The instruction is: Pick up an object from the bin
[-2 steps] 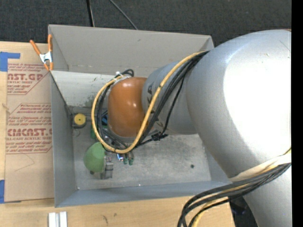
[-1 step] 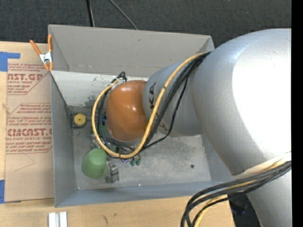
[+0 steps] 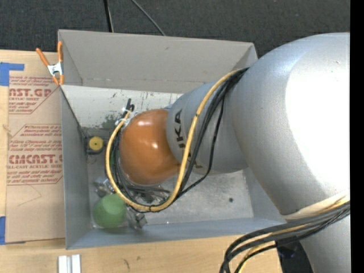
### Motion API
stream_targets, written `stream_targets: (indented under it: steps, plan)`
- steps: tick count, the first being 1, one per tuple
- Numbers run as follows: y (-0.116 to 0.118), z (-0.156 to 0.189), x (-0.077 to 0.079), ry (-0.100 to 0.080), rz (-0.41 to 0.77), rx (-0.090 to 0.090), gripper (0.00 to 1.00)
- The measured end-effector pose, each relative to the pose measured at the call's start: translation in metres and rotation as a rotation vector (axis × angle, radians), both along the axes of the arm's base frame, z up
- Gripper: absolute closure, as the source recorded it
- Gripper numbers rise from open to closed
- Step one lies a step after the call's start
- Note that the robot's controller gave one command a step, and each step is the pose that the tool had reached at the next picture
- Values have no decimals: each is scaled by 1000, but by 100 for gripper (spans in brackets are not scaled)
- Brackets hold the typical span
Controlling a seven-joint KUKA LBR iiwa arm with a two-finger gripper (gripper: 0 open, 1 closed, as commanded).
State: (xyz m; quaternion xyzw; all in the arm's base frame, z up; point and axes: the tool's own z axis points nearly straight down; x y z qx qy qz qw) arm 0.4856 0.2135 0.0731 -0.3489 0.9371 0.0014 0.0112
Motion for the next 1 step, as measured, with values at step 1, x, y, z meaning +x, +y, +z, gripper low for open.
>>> stream_targets:
  steps: [1]
  plan:
    - [32, -1, -2, 8, 76, -11, 0]
